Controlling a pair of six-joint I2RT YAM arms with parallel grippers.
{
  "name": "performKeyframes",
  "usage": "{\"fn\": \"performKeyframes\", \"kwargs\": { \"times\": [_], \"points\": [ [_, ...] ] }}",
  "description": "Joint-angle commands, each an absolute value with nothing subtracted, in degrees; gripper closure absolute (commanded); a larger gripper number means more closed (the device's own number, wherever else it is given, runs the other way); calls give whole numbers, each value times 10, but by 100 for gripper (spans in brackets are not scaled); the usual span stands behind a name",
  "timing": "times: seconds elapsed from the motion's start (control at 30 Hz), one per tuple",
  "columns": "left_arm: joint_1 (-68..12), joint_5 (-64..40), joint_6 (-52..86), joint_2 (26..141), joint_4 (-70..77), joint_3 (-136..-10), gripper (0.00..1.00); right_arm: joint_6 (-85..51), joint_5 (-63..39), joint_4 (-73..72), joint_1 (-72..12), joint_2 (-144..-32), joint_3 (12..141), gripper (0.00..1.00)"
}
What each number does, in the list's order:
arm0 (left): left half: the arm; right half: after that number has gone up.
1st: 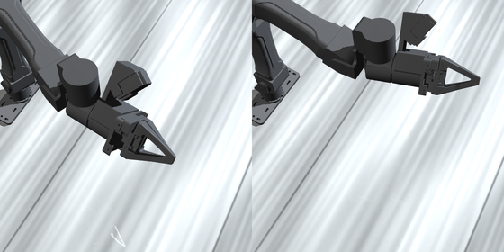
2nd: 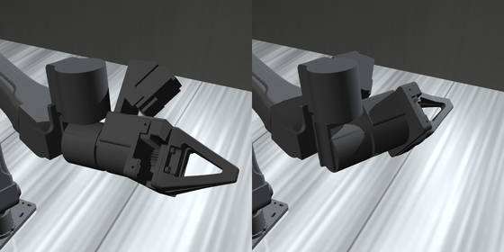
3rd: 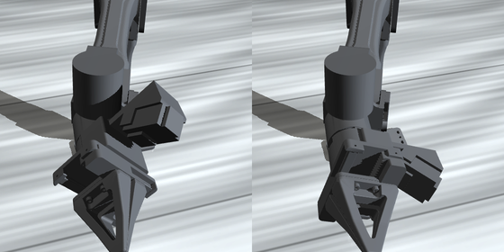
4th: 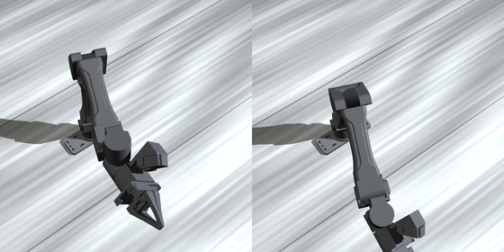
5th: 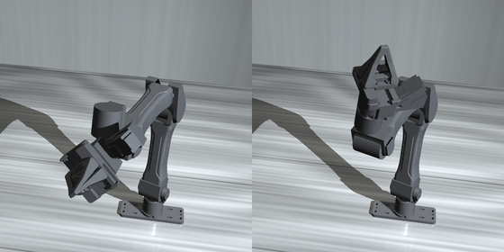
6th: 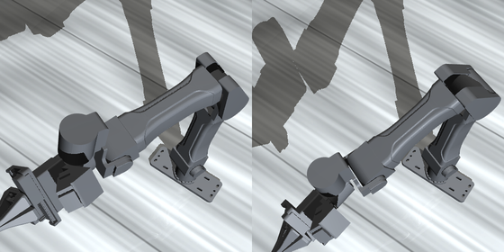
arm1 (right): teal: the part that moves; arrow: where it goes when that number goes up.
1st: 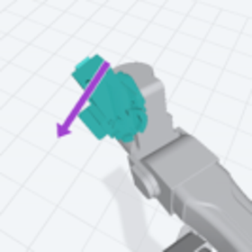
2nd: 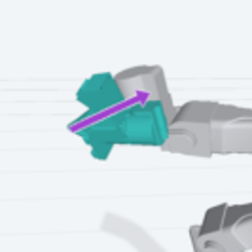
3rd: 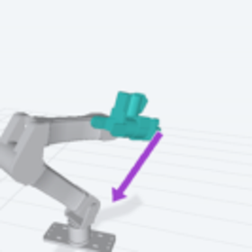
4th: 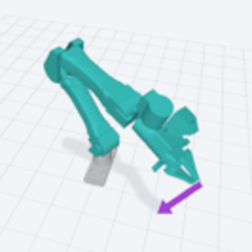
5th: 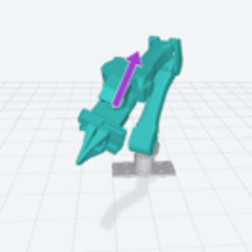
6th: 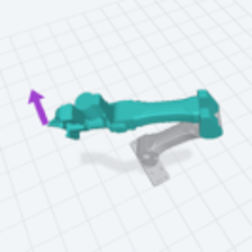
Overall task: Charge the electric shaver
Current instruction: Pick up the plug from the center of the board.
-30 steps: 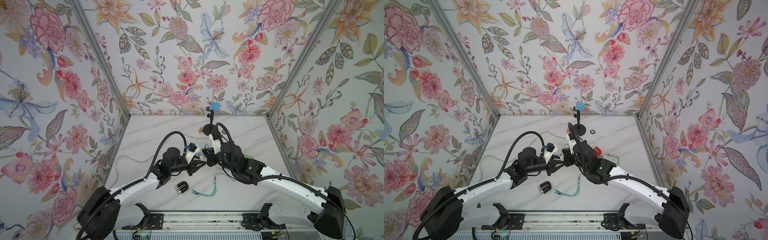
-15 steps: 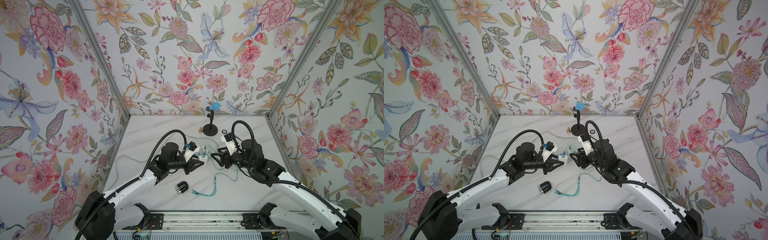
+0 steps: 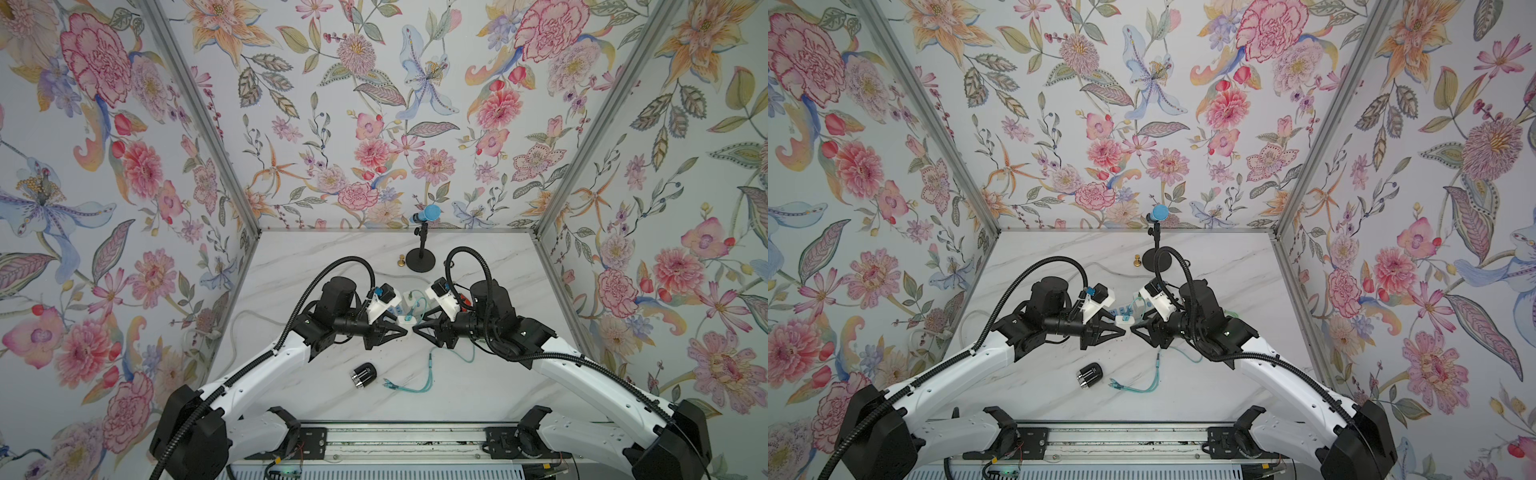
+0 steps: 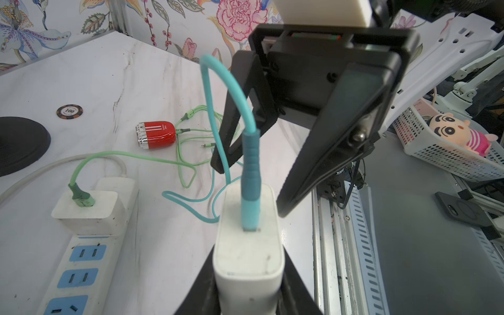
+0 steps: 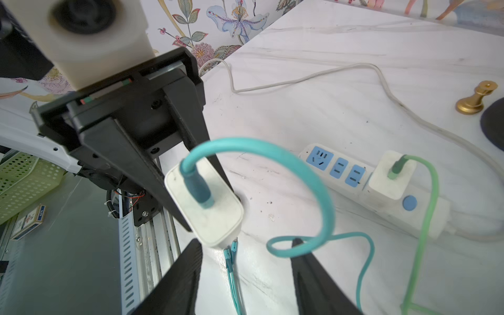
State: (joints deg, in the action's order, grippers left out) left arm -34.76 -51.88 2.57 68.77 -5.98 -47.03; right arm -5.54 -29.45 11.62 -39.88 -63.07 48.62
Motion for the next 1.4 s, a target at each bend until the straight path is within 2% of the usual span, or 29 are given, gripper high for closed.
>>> {"fn": "performKeyframes", "kwargs": {
  "times": [0.0,0.4,0.87,0.93,1.17,1.3,1.37],
  "points": [
    [-344,-560,7,688,-72,-488,100,-46,-332,83,-400,-637,501,46],
    [-347,-595,8,691,-73,-495,100,-48,-366,55,-417,-664,507,46],
    [-346,-596,1,692,-73,-504,100,-58,-366,48,-421,-663,497,69],
    [-347,-596,0,692,-71,-504,100,-60,-366,49,-422,-663,496,70],
    [-347,-599,0,694,-70,-511,100,-60,-368,48,-422,-685,497,65],
    [-347,-600,1,693,-68,-512,100,-59,-370,47,-424,-691,502,65],
    [-347,-600,0,693,-66,-512,100,-60,-370,47,-423,-693,504,69]
  ]
}}
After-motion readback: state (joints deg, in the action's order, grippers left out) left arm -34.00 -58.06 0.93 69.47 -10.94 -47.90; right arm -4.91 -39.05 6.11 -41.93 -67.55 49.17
